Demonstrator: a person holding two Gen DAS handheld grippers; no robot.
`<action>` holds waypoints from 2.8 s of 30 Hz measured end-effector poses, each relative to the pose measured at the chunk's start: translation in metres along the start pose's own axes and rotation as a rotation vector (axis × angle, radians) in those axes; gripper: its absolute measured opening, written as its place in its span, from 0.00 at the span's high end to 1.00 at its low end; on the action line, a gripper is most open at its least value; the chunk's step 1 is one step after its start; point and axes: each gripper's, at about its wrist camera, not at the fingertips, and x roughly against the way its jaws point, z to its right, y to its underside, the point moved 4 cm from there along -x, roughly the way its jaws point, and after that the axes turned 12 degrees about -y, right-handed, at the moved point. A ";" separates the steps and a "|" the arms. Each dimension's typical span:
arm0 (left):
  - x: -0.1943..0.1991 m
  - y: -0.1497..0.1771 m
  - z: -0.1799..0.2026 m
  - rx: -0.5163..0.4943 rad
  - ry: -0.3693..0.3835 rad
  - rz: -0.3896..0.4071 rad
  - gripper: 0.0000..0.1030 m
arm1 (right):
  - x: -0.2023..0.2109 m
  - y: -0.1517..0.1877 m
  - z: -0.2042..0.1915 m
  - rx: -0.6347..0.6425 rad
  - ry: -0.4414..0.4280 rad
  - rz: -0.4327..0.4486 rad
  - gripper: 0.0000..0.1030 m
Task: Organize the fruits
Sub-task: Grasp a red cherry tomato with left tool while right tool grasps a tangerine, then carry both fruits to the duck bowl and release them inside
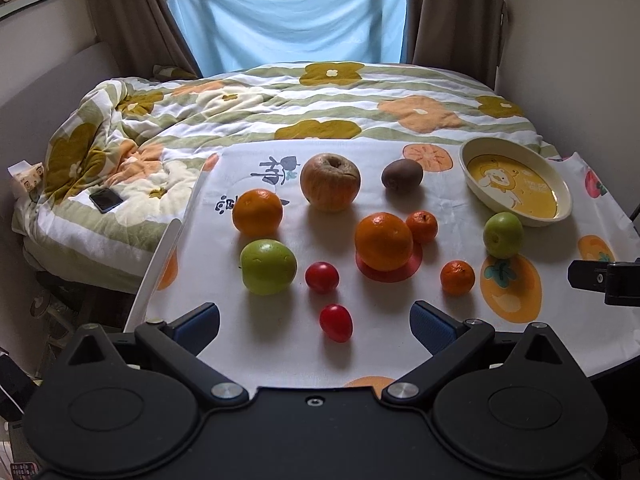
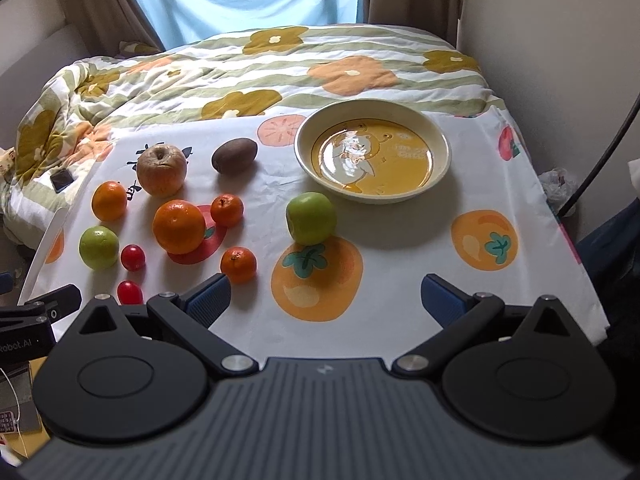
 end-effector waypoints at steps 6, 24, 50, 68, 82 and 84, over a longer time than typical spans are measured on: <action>-0.026 0.019 0.012 0.014 -0.057 -0.014 0.08 | -0.042 0.008 0.002 0.099 -0.092 -0.048 0.00; -0.075 0.036 0.044 0.054 -0.127 -0.040 0.42 | -0.112 0.013 -0.012 0.213 -0.293 -0.088 0.01; -0.084 0.037 0.050 0.067 -0.114 -0.037 0.70 | -0.134 0.008 -0.029 0.291 -0.344 -0.066 0.49; -0.028 0.013 0.054 0.053 -0.123 0.008 0.70 | -0.085 -0.006 -0.007 0.236 -0.355 -0.043 0.50; 0.039 -0.071 0.108 -0.064 0.014 0.177 0.70 | -0.003 -0.064 0.069 0.159 -0.267 0.087 0.50; 0.039 -0.084 0.119 -0.087 0.050 0.194 0.70 | 0.002 -0.072 0.082 0.139 -0.242 0.104 0.50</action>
